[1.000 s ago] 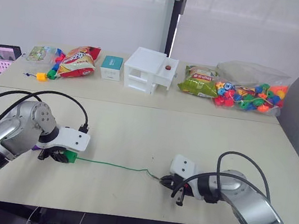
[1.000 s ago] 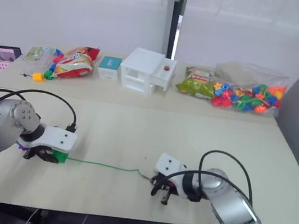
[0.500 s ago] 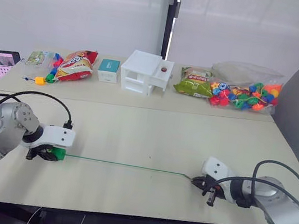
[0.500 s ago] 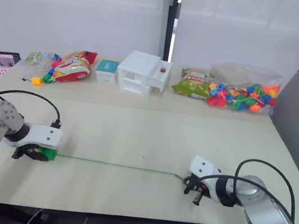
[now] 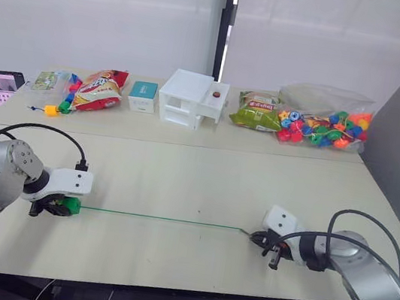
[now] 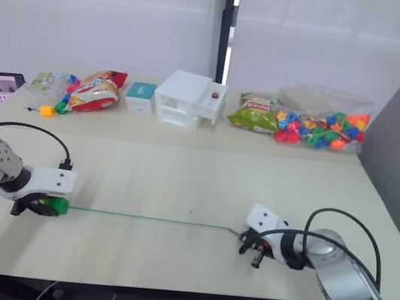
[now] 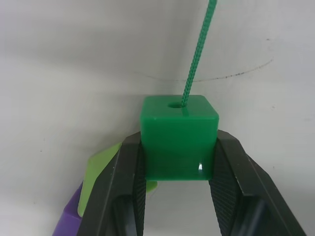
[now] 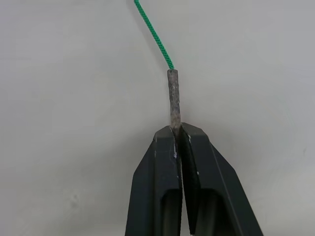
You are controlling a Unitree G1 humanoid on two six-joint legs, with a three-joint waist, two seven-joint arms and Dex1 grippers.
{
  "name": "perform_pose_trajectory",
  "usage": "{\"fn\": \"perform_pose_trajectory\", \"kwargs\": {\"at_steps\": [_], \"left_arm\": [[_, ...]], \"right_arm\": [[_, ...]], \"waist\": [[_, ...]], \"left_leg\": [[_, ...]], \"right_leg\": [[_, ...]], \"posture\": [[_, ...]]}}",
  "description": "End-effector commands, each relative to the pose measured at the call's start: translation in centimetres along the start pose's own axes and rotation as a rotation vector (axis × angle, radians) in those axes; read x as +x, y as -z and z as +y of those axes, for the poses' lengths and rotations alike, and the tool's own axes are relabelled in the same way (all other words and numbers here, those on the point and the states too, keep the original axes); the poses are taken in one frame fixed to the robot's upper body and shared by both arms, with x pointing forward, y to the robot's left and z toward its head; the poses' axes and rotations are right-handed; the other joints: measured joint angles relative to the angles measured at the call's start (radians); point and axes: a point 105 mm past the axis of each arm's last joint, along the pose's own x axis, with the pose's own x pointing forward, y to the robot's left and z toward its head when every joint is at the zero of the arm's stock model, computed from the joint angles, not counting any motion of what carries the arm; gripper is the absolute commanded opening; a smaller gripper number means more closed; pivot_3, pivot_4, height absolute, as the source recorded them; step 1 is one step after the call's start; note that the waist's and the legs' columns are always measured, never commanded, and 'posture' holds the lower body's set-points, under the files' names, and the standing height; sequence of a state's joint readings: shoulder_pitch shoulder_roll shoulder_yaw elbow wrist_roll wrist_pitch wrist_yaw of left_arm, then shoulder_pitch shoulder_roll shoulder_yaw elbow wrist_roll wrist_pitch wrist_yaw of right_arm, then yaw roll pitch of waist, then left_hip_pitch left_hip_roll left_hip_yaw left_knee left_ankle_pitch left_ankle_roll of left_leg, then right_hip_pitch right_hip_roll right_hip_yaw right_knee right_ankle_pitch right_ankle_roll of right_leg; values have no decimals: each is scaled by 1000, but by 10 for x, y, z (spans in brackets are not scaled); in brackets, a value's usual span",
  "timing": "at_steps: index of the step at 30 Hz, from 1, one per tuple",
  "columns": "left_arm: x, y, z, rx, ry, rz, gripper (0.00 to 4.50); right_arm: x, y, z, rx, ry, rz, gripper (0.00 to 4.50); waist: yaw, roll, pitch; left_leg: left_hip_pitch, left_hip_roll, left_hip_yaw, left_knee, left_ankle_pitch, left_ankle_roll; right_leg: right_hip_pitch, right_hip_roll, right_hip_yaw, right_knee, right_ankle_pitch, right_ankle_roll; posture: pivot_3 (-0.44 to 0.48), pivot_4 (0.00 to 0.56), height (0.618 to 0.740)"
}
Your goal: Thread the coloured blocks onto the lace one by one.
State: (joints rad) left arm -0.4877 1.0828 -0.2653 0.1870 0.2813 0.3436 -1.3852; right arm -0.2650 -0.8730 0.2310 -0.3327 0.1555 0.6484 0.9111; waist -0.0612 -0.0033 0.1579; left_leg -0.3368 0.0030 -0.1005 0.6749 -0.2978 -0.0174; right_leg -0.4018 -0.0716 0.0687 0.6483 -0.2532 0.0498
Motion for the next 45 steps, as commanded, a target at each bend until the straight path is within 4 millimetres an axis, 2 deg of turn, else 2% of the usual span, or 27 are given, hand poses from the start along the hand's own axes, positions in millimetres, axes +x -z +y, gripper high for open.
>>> {"fn": "perform_pose_trajectory", "kwargs": {"at_steps": [1, 6, 10, 19, 22, 23, 24, 28, 31, 34, 36, 40, 42, 44, 45], "left_arm": [[12, 4, 5, -1, -46, 37, 1191], [14, 0, 13, 15, -68, 31, 1191], [17, -2, 12, 33, -59, 29, 1191], [20, 2, 7, 43, -43, 41, 1191], [19, 1, 5, 45, -34, 31, 1191], [19, 0, 4, 48, -32, 27, 1691], [18, 0, 2, 53, -29, 23, 2231], [8, 0, 3, 34, -43, 4, 3447], [-8, 2, 0, 30, -62, -14, 4482], [-28, -5, -2, 22, -106, -75, 4500], [-39, -11, -5, -3, -124, -128, 4500], [-68, -8, -9, -106, -179, -262, 4500], [-76, -6, -11, -134, -200, -318, 4500], [-94, -3, -11, -248, -277, -504, 4500], [-103, 6, -12, -324, -335, -600, 4500]], "right_arm": [[5, 7, 4, 7, -15, 30, 0], [-6, 15, -12, 4, 46, 69, 0], [-10, 22, -22, 1, 84, 96, 0], [16, 25, 2, 37, 6, 88, 0], [28, 27, 4, 79, 14, 76, 0], [31, 27, 5, 91, 16, 66, 0], [33, 26, 4, 99, 27, 57, 331], [30, 22, 1, 98, 38, 37, 1637], [17, 11, -5, 103, 53, -14, 2685], [2, -2, -10, 107, 73, -78, 3668], [-8, -9, -11, 115, 82, -113, 4402], [-29, -15, -10, 175, 104, -198, 4483], [-35, -14, -9, 200, 114, -214, 4483], [-44, -9, -9, 260, 149, -246, 4483], [-51, -5, -11, 300, 182, -276, 4483]], "waist": [[9, 1, 0], [21, 1, -1], [23, 2, -2], [20, 1, -6], [15, 0, -7], [13, -2, -7], [11, -3, -8], [1, -3, -8], [-5, -5, -7], [-5, -8, -5], [-1, -10, -4], [5, -11, -2], [7, -11, 0], [12, -11, 0], [14, -11, 1]], "left_leg": [[0, 0, 0, 0, 0, 0], [0, 0, 0, 1, 0, 0], [0, -2, 0, 1, 0, 0], [1, -2, 0, 1, 0, 0], [5, -1, 0, -3, 0, 0], [8, -1, 0, -6, 0, 0], [13, -1, 0, -8, 0, 0], [17, 0, 0, -10, 0, 0], [16, 0, 0, -10, -1, 1], [13, -1, 0, -13, -2, 3], [3, -1, -1, -13, -3, 4], [-22, -3, -3, -8, -2, 3], [-23, -4, -2, -7, -2, 3], [-23, -4, -2, -7, -2, 3], [-21, -4, -2, -8, -2, 3]], "right_leg": [[0, 0, 0, 0, 0, 0], [1, 0, 0, 0, -1, 1], [1, -2, 0, 0, 0, 1], [2, -2, 0, -1, -3, 5], [10, -2, 0, -2, -6, 8], [13, -2, 0, -2, -7, 8], [16, -2, 0, -2, -9, 8], [15, -1, 0, -2, -10, 7], [13, -1, 0, -2, -10, 6], [9, -2, 0, -2, -7, 0], [-1, -3, 0, -2, -6, -1], [-26, -4, -1, 8, -5, -2], [-27, -6, -1, 8, -5, -2], [-26, -6, -1, 2, -5, -2], [-25, -6, -1, -1, -5, -2]], "posture": [[0, 150, 740], [0, 150, 740], [0, 150, 740], [0, 150, 740], [0, 150, 740], [0, 150, 740], [0, 150, 740], [0, 150, 740], [0, 150, 740], [0, 150, 740], [0, 150, 740], [0, 150, 740], [0, 150, 740], [0, 150, 740], [0, 150, 740]]}}
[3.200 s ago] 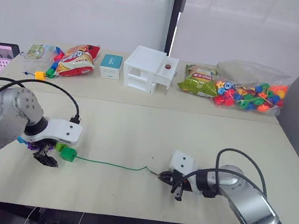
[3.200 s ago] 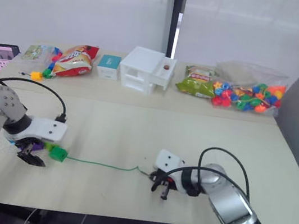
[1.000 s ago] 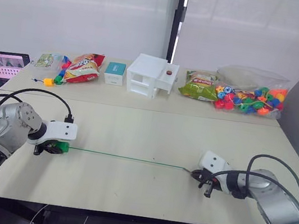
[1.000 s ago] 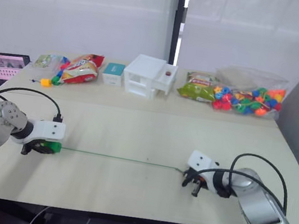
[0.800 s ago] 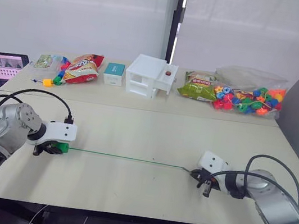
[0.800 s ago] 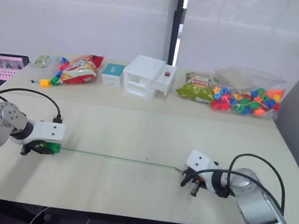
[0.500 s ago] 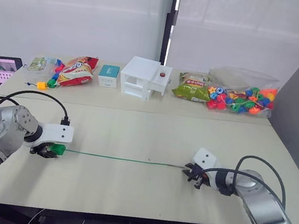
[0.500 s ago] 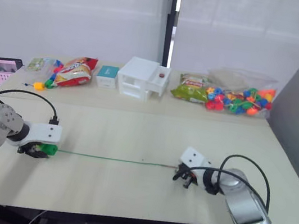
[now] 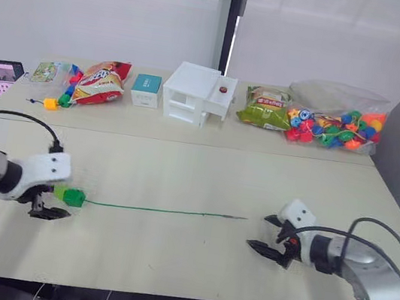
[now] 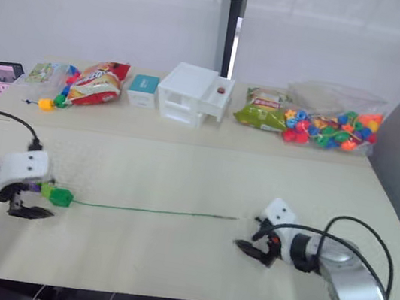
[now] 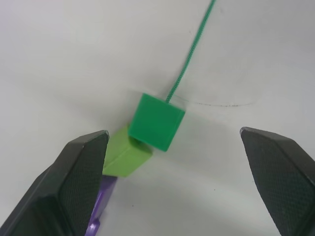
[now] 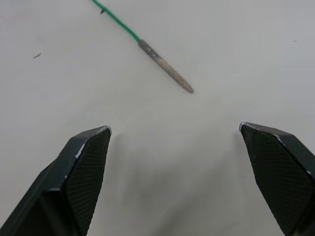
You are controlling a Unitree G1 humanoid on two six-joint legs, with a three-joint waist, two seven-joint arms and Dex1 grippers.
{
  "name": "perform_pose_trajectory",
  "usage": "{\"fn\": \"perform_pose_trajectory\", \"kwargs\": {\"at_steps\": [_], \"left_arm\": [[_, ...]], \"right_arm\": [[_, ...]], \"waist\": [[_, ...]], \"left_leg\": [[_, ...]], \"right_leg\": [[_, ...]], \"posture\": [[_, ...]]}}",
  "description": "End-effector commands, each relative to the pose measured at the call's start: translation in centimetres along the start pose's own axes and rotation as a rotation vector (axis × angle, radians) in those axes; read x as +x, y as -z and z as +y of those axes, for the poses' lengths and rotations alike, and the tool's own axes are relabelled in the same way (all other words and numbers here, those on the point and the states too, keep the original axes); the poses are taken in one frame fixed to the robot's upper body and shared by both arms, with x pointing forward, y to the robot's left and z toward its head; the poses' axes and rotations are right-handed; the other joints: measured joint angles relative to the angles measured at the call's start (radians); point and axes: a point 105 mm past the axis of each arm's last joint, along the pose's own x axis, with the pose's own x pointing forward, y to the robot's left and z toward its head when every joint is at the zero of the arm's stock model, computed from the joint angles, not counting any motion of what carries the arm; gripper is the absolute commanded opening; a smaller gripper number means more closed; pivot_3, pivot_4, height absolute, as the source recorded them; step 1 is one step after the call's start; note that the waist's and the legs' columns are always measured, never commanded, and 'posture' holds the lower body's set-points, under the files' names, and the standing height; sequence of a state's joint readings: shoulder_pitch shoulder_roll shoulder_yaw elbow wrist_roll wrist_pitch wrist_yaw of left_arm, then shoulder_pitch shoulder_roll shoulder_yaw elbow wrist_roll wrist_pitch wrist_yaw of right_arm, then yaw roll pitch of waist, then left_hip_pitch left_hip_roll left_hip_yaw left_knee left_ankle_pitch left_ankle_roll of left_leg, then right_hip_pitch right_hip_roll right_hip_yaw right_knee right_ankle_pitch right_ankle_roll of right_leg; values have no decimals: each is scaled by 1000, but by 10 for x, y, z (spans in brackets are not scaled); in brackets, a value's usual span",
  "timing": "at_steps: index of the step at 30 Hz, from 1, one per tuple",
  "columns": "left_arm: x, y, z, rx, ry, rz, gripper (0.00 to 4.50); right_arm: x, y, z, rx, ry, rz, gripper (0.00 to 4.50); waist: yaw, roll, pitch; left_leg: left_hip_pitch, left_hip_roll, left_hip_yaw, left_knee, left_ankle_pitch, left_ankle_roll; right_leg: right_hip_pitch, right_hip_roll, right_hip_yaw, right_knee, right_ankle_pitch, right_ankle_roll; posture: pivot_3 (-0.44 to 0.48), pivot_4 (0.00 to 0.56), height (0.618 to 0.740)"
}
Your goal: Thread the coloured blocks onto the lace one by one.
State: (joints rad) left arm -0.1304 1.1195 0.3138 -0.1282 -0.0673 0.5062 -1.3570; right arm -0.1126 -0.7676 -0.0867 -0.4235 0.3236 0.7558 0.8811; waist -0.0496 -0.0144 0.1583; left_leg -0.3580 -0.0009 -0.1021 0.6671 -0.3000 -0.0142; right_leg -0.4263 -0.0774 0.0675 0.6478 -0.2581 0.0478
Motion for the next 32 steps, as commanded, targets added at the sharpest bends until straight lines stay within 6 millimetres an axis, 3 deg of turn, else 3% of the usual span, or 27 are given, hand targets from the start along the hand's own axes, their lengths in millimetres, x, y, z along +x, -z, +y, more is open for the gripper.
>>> {"fn": "perform_pose_trajectory", "kwargs": {"at_steps": [1, 8, 11, 15, 20, 24, 32], "left_arm": [[-41, 4, 10, -174, -198, -273, 4500], [-72, 92, -14, -499, -424, -397, 4500], [-74, 111, -21, -545, -461, -383, 4500], [-62, 143, -43, -607, -479, -327, 4500], [-53, 142, -46, -595, -463, -327, 4500], [-51, 140, -45, -596, -465, -335, 4500], [-47, 141, -44, -585, -463, -333, 4500]], "right_arm": [[-23, -6, -8, 82, 93, -112, 4483], [-54, 26, -29, 222, 324, -192, 4483], [-60, 37, -33, 245, 372, -192, 4483], [-72, 73, -31, 280, 410, -151, 4483], [-77, 90, -31, 292, 413, -127, 4483], [-76, 89, -31, 280, 412, -132, 4483], [-71, 84, -28, 275, 398, -147, 4483]], "waist": [[5, 0, 0], [10, -2, 1], [18, -6, 2], [19, -6, 2], [15, -9, 2], [8, -9, 3], [7, -9, 3]], "left_leg": [[1, 0, 0, 0, 0, 0], [6, 1, 1, -2, 1, -1], [6, 1, 1, -2, 2, -4], [8, 1, 1, -1, 4, -7], [11, 1, 1, -1, 4, -7], [21, 2, 2, -4, 4, -7], [21, 2, 2, -4, 4, -7]], "right_leg": [[1, 0, 0, 0, 0, 0], [5, 0, 0, -1, 0, 0], [7, 0, 0, -2, 0, 0], [9, 0, 0, -2, 1, -1], [12, 0, 0, -2, 1, -1], [23, 1, 0, -4, 1, -1], [23, 1, 0, -5, 1, -1]], "posture": [[0, 150, 740], [0, 150, 740], [0, 150, 740], [0, 150, 740], [0, 150, 740], [0, 150, 740], [0, 150, 740]]}}
